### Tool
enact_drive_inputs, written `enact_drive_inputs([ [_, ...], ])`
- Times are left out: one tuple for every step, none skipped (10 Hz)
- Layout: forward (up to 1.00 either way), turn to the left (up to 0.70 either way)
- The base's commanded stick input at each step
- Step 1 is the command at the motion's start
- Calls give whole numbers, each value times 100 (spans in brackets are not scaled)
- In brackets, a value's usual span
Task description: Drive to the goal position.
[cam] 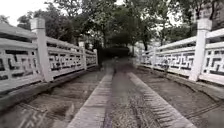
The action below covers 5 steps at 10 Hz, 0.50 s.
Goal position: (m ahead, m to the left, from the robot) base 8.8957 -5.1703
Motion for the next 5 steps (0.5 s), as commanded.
enact_drive_inputs([
  [64, 2],
  [64, 2],
  [64, 2],
  [64, 2],
  [64, 2],
])
